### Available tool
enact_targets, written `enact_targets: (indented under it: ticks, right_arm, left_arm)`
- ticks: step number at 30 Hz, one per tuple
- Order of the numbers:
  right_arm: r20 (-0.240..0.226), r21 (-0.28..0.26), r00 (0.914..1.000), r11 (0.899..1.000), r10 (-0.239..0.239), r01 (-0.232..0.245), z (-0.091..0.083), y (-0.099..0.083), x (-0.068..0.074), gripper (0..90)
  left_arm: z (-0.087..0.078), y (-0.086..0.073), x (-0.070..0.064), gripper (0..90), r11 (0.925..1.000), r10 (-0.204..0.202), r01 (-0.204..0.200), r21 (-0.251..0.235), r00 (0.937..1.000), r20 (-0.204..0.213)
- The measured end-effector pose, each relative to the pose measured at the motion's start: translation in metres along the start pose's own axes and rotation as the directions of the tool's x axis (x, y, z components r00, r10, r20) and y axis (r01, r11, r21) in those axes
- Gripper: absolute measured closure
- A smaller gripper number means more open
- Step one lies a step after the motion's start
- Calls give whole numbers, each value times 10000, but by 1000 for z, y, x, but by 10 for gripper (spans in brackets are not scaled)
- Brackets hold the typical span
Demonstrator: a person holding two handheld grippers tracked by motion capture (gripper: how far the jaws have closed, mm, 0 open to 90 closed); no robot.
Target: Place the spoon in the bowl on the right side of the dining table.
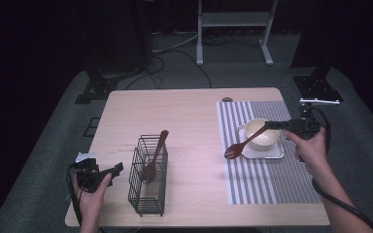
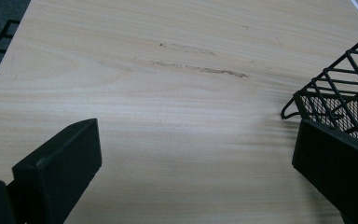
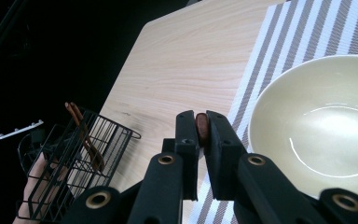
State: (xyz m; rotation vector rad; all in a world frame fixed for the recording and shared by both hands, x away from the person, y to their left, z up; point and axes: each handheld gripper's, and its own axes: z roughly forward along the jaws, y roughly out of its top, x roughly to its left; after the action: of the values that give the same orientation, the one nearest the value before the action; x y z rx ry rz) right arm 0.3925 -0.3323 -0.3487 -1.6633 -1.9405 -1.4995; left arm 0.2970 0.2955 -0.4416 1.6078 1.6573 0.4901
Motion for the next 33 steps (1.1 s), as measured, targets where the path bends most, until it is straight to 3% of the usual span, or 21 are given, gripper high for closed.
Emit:
enact_targets:
  ticks: [33]
  right_arm:
    - [624, -869, 9963, 9948, 588, -532, -34, 3, -26, 832]
  left_arm:
    - [1, 0, -1, 2, 10000, 34, -34, 50, 10000, 18]
